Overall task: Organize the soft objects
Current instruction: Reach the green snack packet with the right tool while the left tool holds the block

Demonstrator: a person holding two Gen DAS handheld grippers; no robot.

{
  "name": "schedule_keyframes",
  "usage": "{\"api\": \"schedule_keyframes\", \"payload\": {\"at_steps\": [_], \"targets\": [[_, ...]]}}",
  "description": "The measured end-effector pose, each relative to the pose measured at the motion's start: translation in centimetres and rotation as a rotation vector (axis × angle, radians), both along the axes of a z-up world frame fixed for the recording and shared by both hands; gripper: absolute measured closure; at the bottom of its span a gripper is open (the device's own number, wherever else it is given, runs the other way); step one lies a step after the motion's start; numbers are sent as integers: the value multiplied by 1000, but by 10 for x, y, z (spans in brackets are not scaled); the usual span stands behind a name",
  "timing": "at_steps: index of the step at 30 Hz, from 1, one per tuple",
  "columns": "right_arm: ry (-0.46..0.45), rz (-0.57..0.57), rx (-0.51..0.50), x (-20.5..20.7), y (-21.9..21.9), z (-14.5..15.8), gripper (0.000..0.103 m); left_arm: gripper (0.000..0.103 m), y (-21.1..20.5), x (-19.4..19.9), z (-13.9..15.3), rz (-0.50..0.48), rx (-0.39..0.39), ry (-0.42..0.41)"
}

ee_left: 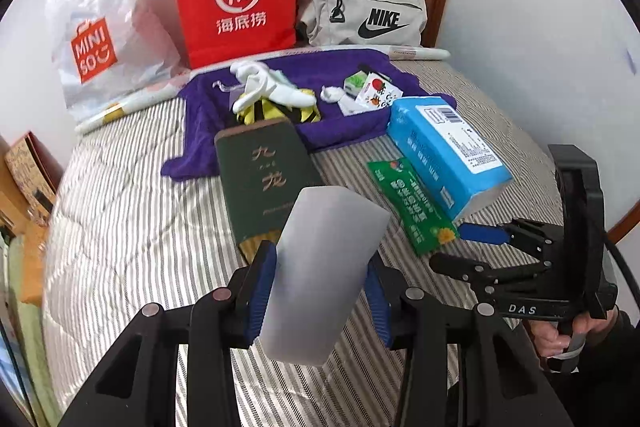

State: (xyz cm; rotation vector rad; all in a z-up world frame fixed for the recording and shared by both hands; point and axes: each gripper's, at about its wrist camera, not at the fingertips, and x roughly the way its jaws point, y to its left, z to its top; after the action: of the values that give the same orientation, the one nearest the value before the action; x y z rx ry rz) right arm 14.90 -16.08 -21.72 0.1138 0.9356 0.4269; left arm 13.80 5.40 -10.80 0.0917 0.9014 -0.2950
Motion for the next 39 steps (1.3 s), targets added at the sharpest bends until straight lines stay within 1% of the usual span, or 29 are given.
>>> {"api": "schedule_keyframes", "payload": {"at_steps": [4, 10, 12, 17, 18, 21, 27, 32, 36, 39], "targets": [[9, -32, -34, 4, 10, -1, 37, 61, 14, 3, -13, 34, -34, 30], [-4, -102, -112, 5, 23, -3, 38, 61, 26, 0, -25, 51, -60, 50], [-11, -136, -149, 4, 28, -3, 40, 61, 28, 2, -29, 57, -66, 62], [-29, -186, -192, 3, 30, -4, 55, 61, 33, 2, -40, 69, -78, 89], [-29, -190, -190, 3, 28, -4, 56, 61, 34, 1, -41, 71, -81, 92], [-27, -175, -175, 3, 23, -3, 59, 61, 36, -1, -43, 79, -87, 99], [-7, -111, -160, -9, 20, -1, 59, 61, 37, -7, -42, 87, -96, 105], [10, -22, -195, -33, 13, -3, 59, 61, 34, -11, -44, 106, -96, 115], [9, 27, -217, -53, 4, -5, 58, 61, 31, -16, -45, 121, -106, 128], [2, 59, -222, -63, -4, -5, 55, 61, 31, -22, -45, 132, -118, 136]]}}
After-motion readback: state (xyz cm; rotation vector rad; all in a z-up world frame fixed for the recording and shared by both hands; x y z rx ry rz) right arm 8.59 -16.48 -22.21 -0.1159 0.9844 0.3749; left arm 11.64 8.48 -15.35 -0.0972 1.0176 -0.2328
